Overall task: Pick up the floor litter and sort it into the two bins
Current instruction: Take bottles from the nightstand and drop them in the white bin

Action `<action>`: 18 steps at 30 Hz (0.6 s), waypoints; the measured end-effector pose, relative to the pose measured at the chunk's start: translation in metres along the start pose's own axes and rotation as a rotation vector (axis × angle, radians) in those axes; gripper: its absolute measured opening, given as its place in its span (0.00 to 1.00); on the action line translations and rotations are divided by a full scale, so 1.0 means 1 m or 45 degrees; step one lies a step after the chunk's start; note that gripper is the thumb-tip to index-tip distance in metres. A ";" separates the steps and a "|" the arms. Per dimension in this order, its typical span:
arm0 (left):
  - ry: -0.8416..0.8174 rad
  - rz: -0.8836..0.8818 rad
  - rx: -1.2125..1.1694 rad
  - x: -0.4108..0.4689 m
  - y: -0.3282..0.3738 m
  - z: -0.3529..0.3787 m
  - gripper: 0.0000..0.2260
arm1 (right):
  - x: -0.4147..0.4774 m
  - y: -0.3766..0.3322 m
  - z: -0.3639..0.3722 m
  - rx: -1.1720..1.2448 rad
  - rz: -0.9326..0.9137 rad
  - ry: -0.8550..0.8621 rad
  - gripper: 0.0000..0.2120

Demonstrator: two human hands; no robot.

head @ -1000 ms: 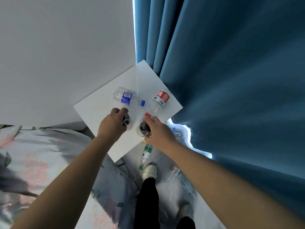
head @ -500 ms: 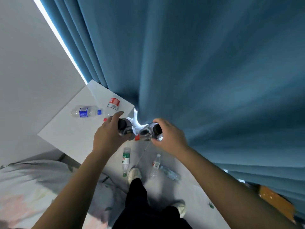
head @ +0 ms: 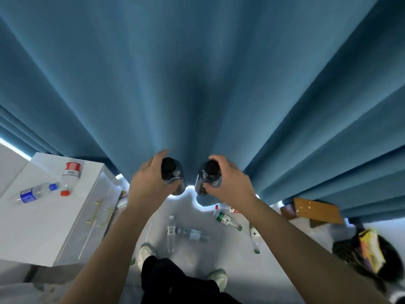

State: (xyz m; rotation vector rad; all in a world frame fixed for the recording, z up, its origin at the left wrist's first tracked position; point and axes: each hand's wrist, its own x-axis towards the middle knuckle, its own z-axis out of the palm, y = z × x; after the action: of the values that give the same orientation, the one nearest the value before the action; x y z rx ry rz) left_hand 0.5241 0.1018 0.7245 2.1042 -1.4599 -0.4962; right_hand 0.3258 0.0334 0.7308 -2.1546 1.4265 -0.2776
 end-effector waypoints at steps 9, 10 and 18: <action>-0.094 0.204 -0.140 -0.029 0.135 0.070 0.31 | -0.084 0.109 -0.087 0.061 0.173 0.240 0.29; -0.104 0.244 -0.147 -0.028 0.149 0.076 0.31 | -0.089 0.119 -0.095 0.076 0.197 0.271 0.29; -0.242 0.442 -0.190 -0.020 0.229 0.134 0.33 | -0.120 0.196 -0.138 0.175 0.344 0.494 0.28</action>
State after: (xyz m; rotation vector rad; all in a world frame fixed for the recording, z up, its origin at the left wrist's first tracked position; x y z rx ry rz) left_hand 0.2709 0.0287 0.7573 1.6787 -1.7908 -0.6585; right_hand 0.0590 0.0395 0.7552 -1.8355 1.8306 -0.6983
